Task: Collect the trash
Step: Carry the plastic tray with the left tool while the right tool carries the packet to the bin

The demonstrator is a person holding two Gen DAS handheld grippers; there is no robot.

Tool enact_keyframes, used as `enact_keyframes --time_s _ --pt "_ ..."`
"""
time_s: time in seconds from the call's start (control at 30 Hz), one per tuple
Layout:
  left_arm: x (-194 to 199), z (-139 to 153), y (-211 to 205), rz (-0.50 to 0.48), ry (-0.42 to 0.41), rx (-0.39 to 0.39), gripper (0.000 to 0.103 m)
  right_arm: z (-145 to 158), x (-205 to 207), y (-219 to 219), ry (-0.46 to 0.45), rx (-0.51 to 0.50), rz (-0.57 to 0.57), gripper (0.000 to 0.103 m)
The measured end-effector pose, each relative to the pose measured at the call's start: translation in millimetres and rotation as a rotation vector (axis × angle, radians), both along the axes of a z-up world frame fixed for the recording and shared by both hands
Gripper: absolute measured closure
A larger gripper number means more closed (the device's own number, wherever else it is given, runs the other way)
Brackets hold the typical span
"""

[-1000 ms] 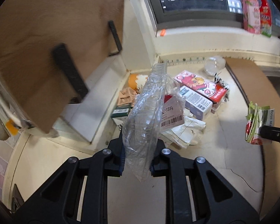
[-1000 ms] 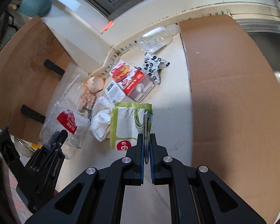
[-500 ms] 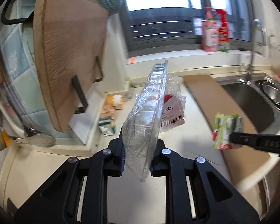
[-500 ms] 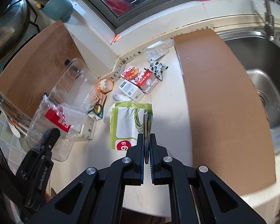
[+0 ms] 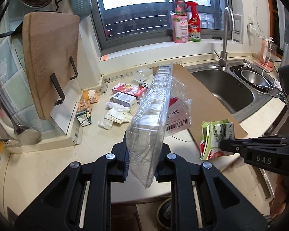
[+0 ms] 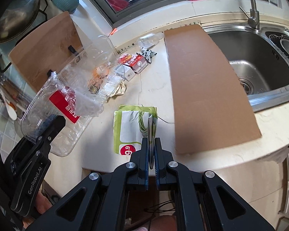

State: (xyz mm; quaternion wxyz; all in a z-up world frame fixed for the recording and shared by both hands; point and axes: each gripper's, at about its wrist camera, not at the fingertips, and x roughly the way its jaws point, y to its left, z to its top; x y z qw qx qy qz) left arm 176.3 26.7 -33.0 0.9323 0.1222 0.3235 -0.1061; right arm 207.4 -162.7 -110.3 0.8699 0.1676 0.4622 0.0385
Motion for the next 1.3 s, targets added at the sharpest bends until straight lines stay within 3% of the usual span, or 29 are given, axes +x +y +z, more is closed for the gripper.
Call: enact_keyframes --time_s 0.4,0.77,1.07,1.3 --pt "-100 -8 -48 0.064 0.026 0.01 0.087 -10 -90 -51 0.029 0.024 0.067 0.098" --pt "-192 -49 -75 0.092 0.086 -0.006 0.087 -45 -166 -87 0.095 0.029 0.099 0.098" --pt "-225 -95 -77 0.054 0.187 0.003 0.087 -97 -198 -97 0.193 0.044 0.092 0.098" --pt "-227 -140 -65 0.045 0.288 0.029 0.087 -145 -204 -96 0.276 0.064 0.073 0.098"
